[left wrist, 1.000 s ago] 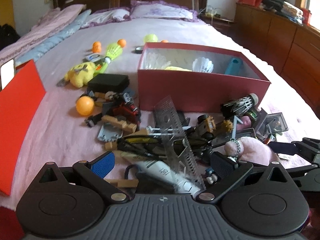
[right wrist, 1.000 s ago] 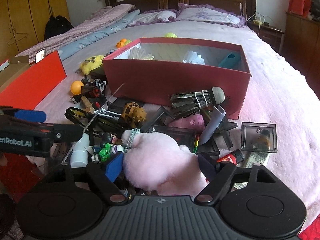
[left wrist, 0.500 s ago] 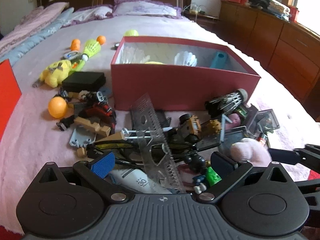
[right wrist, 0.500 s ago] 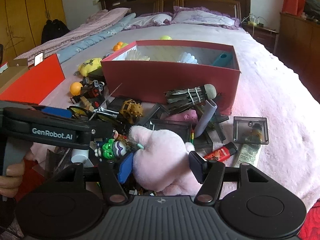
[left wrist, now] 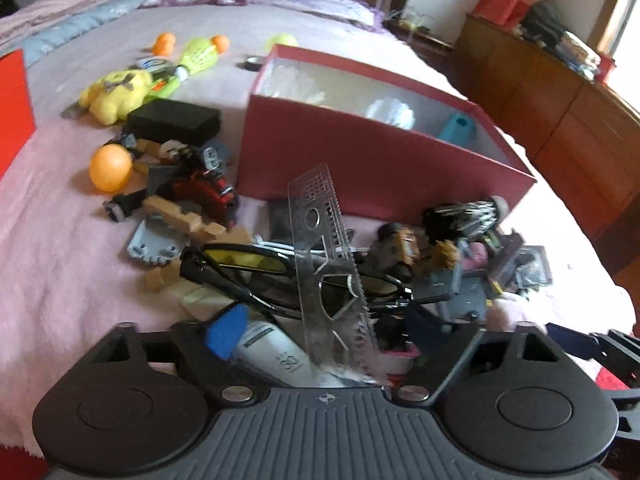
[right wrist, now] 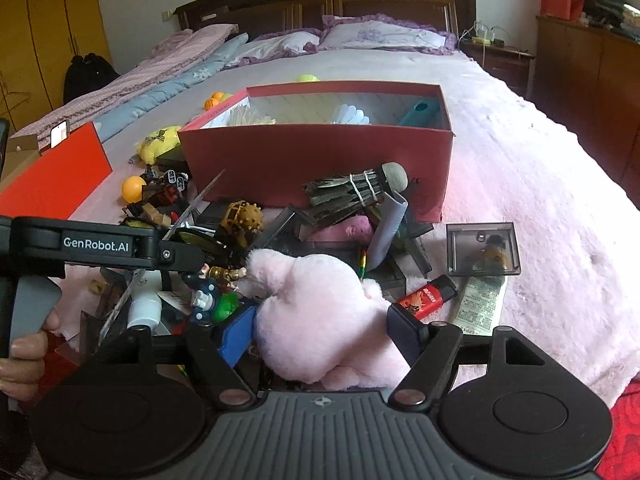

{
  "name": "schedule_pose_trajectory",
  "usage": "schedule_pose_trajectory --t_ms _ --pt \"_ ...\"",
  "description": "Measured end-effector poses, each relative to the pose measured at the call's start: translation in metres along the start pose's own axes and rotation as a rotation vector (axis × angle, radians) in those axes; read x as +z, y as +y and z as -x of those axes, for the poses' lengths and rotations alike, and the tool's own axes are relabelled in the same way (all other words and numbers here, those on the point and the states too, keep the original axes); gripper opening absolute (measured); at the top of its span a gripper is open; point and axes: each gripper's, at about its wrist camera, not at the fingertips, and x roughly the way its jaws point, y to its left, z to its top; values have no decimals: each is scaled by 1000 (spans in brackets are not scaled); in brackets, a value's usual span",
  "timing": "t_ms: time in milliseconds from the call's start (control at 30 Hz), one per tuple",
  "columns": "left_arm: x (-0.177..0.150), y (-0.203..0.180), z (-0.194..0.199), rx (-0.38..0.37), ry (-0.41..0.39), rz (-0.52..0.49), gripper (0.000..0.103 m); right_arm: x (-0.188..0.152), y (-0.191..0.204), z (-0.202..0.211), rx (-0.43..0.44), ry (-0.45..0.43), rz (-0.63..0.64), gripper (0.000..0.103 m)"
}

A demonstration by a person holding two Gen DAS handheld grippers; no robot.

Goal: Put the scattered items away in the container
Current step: 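Grasp the clear plastic ruler with the left tool while the right tool grasps the pink plush toy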

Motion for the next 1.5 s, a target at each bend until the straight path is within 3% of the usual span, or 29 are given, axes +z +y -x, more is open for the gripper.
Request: schedule_pose_trajectory --t_ms 67,233,300,367,467,700,800,1133,1267,1500 --pt "0 -6 0 -23 11 -27 65 0 0 0 -2 -2 0 74" --pt "-6 -17 -9 -59 44 -49 59 -2 -3 -4 4 3 -29 76" --pt "-7 -19 -8 -68 39 -50 51 -3 -6 -6 8 10 -47 80" --pt "-6 -20 -5 -80 31 -52 36 -5 -9 -9 11 16 -67 83" --pt "-6 -22 2 -68 11 -76 28 -6 -13 -11 19 13 -92 83" --pt "-5 -18 1 -76 16 -43 27 -7 -13 -18 -4 23 -88 84" --pt "-6 -19 9 -67 -11 -71 27 -7 -16 -18 -5 20 -104 73" --pt "-13 -8 36 -49 -40 -71 27 -7 -23 -6 -5 -22 -123 55" --pt "-16 1 36 -3 -12 -60 34 -6 -25 -5 3 -15 -133 56" --pt "-11 23 43 -42 -36 48 39 -7 -25 -2 9 -9 -137 60"
